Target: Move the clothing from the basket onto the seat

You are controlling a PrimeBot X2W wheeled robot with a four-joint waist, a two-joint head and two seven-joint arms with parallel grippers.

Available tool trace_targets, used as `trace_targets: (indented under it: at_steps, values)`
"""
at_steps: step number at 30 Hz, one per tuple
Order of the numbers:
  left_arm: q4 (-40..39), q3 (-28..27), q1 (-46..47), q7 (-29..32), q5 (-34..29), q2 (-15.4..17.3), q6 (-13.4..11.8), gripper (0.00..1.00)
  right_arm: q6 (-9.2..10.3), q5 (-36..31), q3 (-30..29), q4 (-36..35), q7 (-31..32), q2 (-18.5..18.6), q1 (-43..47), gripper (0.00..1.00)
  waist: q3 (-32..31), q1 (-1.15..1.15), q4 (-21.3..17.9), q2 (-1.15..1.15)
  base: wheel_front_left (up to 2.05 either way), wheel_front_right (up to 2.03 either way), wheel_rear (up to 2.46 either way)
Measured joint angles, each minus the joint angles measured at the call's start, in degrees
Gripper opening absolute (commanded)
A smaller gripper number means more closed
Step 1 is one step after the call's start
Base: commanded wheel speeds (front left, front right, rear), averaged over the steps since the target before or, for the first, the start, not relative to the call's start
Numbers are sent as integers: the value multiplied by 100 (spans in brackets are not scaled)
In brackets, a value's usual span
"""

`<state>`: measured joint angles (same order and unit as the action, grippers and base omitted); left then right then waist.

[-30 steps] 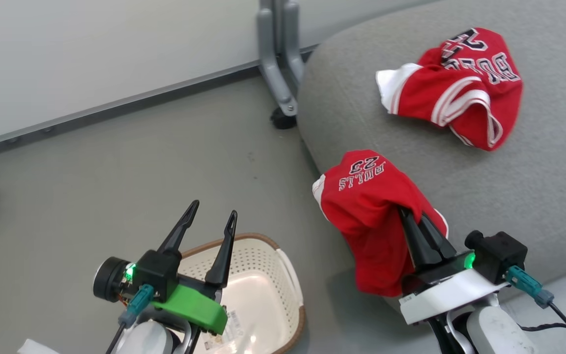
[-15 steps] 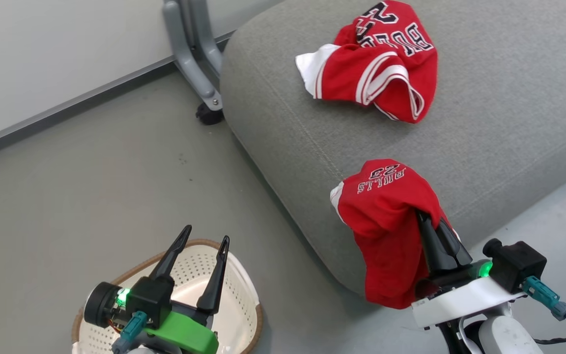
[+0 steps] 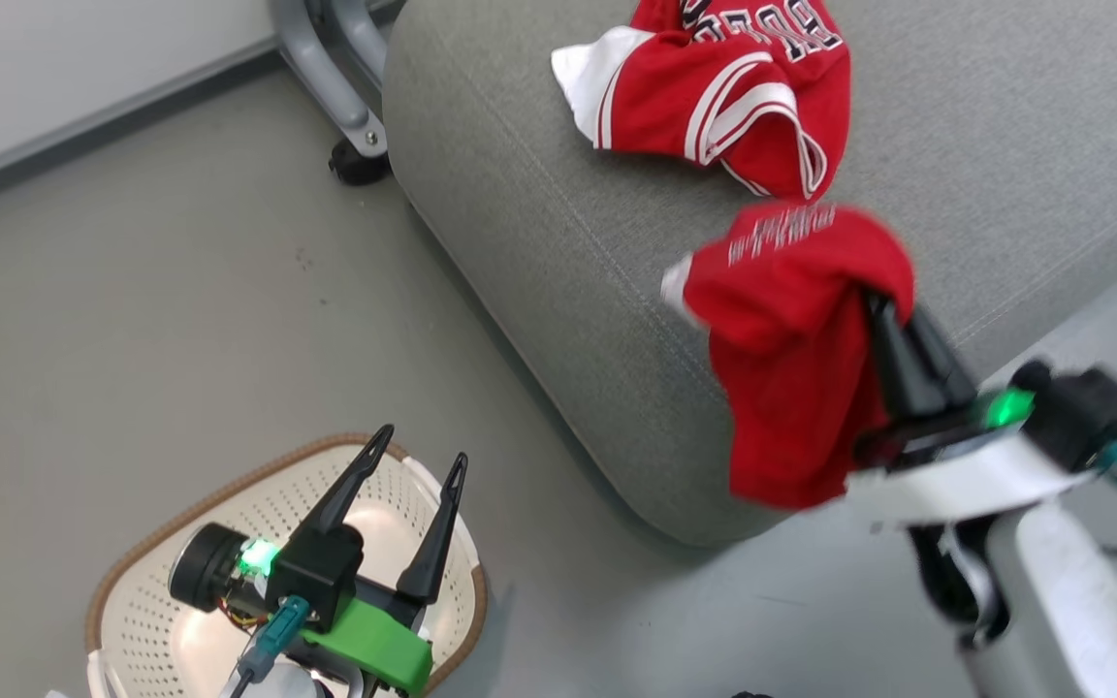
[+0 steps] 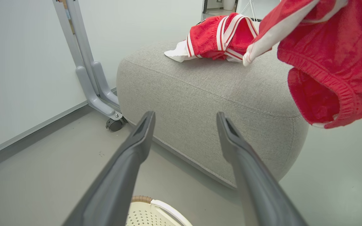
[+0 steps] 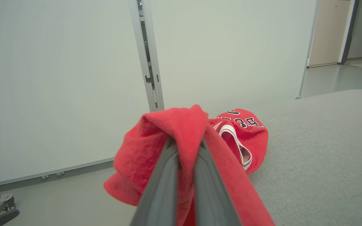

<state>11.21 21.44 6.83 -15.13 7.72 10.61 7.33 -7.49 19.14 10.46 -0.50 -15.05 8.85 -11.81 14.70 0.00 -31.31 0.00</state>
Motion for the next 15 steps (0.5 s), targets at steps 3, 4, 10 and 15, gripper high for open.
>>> trace_targets:
  at_steps: [3, 4, 10, 15]
  values:
    - [-3, 144, 210, -1, -9, 140, 1, 100, -1, 59, -290, -70, 0, 238, -619, 0, 251, 0, 50, 0, 0, 0, 0]
    - [-5, 185, 273, 0, 8, 170, 1, 100, -1, 32, -360, -49, 0, 353, -797, 0, 329, 0, 68, 0, 0, 0, 0]
    - [-135, 590, 834, -1, 118, 397, 4, 100, -1, 103, -1158, 416, -1, 1069, -2142, 0, 924, 0, 254, 0, 0, 0, 0]
    - [-234, 969, 1432, 0, 154, 602, 4, 100, 0, 449, -1532, 994, -1, 1519, -3099, 0, 1452, 1, 462, 0, 0, 0, 0]
